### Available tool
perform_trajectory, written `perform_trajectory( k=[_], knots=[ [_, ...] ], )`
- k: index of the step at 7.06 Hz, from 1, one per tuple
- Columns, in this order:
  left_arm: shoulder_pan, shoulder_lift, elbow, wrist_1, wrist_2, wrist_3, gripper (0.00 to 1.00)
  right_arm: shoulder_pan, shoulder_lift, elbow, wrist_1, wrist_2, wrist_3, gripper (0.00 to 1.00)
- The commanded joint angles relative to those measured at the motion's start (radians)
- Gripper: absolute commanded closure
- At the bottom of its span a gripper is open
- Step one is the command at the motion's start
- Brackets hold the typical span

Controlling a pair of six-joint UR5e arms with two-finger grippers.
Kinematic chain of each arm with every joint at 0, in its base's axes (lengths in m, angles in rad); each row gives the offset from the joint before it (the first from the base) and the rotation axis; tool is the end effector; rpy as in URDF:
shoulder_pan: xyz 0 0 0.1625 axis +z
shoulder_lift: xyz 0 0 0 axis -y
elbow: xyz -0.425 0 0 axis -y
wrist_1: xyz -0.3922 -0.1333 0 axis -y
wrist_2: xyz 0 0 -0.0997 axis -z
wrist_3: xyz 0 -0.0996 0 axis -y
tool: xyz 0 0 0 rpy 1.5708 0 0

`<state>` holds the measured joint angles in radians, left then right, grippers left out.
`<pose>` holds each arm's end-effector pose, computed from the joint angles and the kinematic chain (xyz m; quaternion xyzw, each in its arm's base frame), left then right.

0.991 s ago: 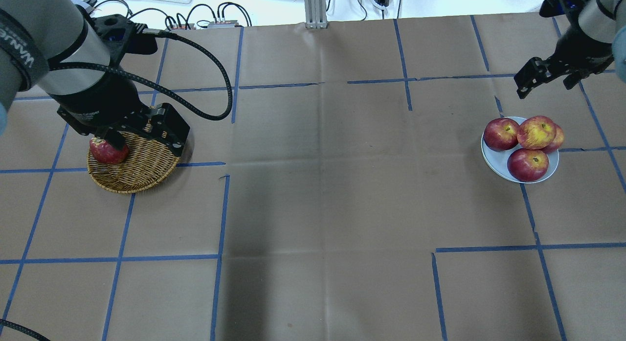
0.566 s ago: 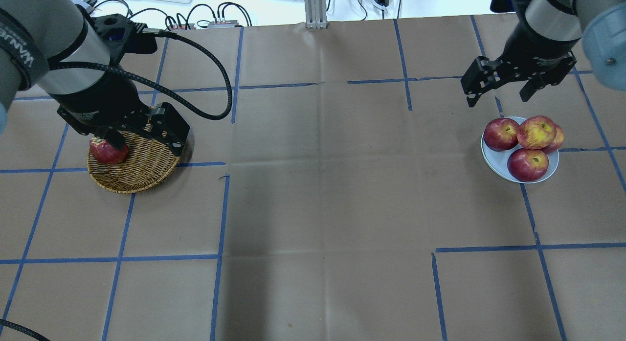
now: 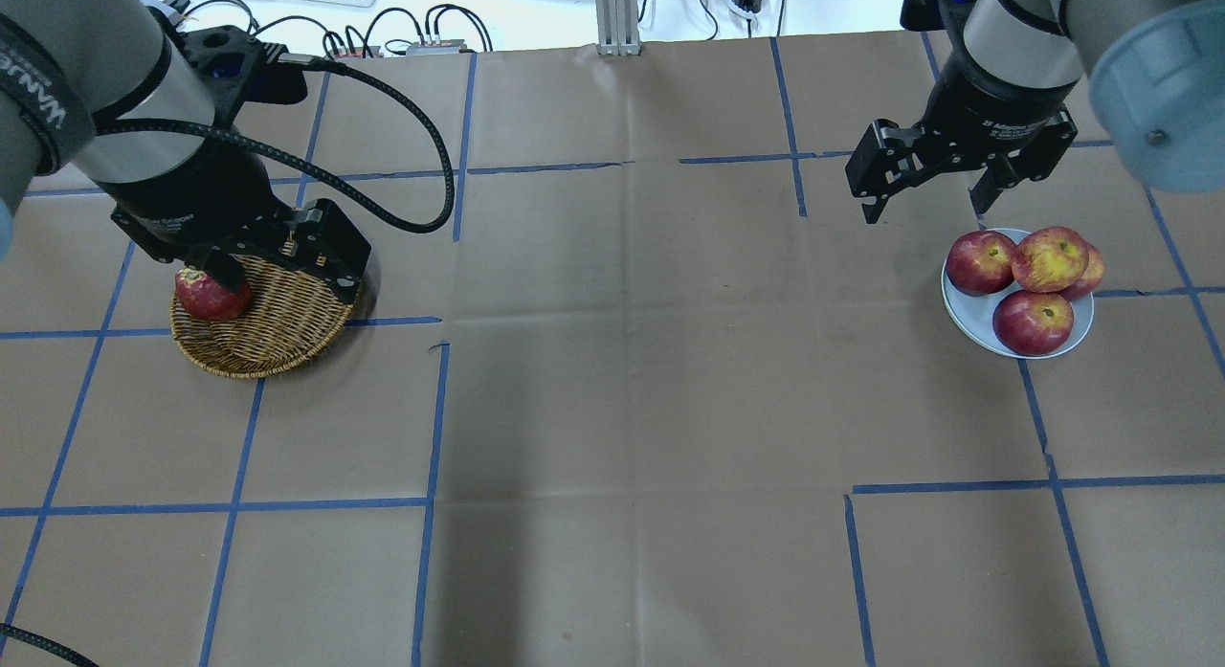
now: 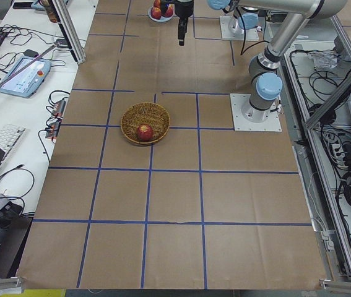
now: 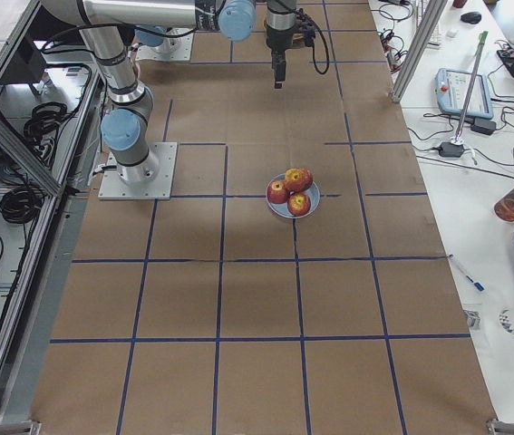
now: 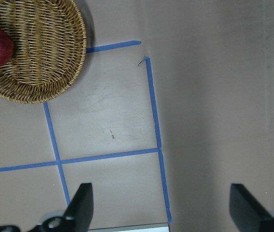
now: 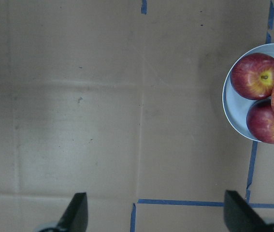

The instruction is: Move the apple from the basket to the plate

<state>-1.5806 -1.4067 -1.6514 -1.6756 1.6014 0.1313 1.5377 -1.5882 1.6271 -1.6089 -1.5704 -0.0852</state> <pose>-0.1344 -0.4177 0.5128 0.0706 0.9973 0.0116 0.0146 0.1172 -0.4883 0.4725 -0.0260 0.9997 0.0004 0.0002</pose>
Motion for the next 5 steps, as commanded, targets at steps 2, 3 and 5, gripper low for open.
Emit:
perform_trajectory(
  k=[2, 3, 5],
  knots=[
    [-0.001, -0.006, -0.002, 0.0, 0.002, 0.001, 0.01, 0.001, 0.0, -0.001, 0.0, 0.0, -0.001, 0.0],
    [-0.001, -0.006, -0.005, -0.001, 0.002, 0.004, 0.01, 0.001, 0.0, -0.001, 0.0, 0.0, -0.001, 0.0],
    [-0.001, 0.002, -0.014, 0.0, 0.002, 0.008, 0.01, 0.001, 0.0, -0.001, 0.0, 0.0, -0.001, 0.0]
  ],
)
